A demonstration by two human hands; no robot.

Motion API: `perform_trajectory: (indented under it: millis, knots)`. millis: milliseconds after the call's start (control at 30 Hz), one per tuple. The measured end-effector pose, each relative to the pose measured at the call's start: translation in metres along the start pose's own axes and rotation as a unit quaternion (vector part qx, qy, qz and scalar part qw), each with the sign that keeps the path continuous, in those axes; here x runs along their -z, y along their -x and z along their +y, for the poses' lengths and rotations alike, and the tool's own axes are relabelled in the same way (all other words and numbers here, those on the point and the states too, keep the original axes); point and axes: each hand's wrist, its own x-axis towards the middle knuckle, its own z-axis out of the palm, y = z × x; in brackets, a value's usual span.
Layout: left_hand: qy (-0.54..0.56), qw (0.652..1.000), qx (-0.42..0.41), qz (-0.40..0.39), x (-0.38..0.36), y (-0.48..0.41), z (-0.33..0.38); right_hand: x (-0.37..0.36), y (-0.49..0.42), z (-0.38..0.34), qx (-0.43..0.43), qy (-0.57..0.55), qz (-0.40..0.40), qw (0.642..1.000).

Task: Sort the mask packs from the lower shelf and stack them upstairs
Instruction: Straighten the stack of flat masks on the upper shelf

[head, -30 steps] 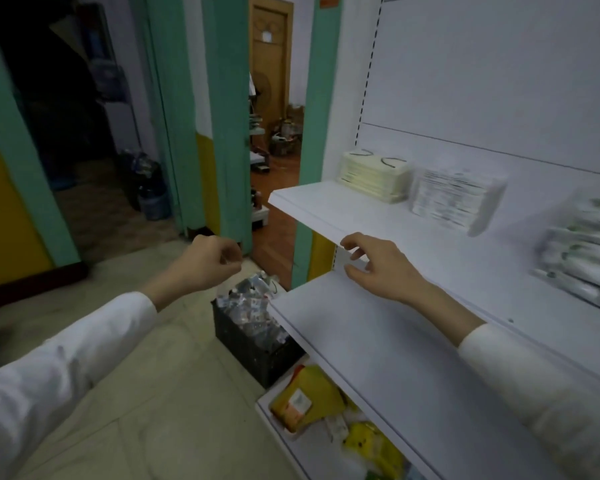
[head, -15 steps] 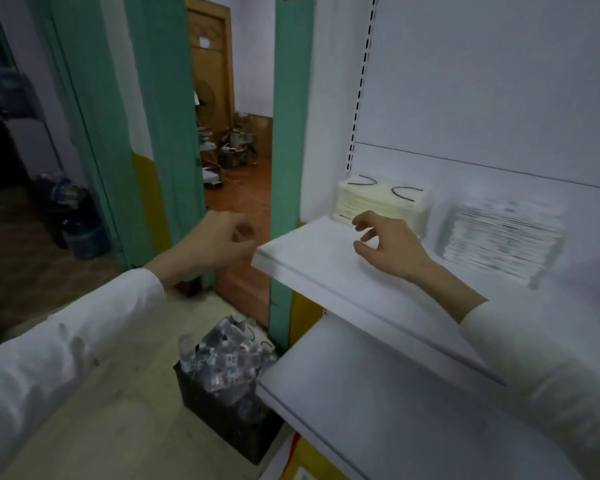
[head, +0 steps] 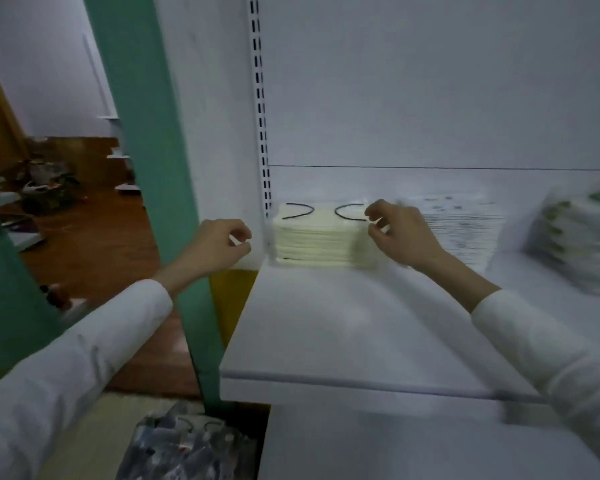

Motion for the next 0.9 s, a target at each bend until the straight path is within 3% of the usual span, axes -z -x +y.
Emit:
perform_trajectory:
  millis: [100,233,400,600,733,900]
  knots:
    - [0.031,0.999,0.017,0.035,-0.020,-0.034,-0.001,0.003,-0.013,0.012,-0.085,0.053,0.032,0.994]
    - [0.131,0.981,0.138,0.025,-0.039,-0.066,-0.002,0.001,-0.025,0.010,-0.201,0.059,-0.016,0.978]
    - [0.335,0.898,0.271,-0.087,-0.055,-0.099,-0.005,-0.013,-0.033,0.009,-0.278,-0.036,-0.105,0.954]
    - [0.399,0.842,0.309,-0.193,-0.068,-0.110,0.001,-0.036,-0.051,0.019,-0.418,-0.184,-0.134,0.880]
    - [0.416,0.826,0.312,-0.216,-0.066,-0.113,0.000,-0.048,-0.059,0.033,-0.445,-0.319,-0.131,0.827]
    - [0.455,0.813,0.272,-0.242,-0.062,-0.113,0.004,-0.050,-0.061,0.035,-0.452,-0.360,-0.132,0.805]
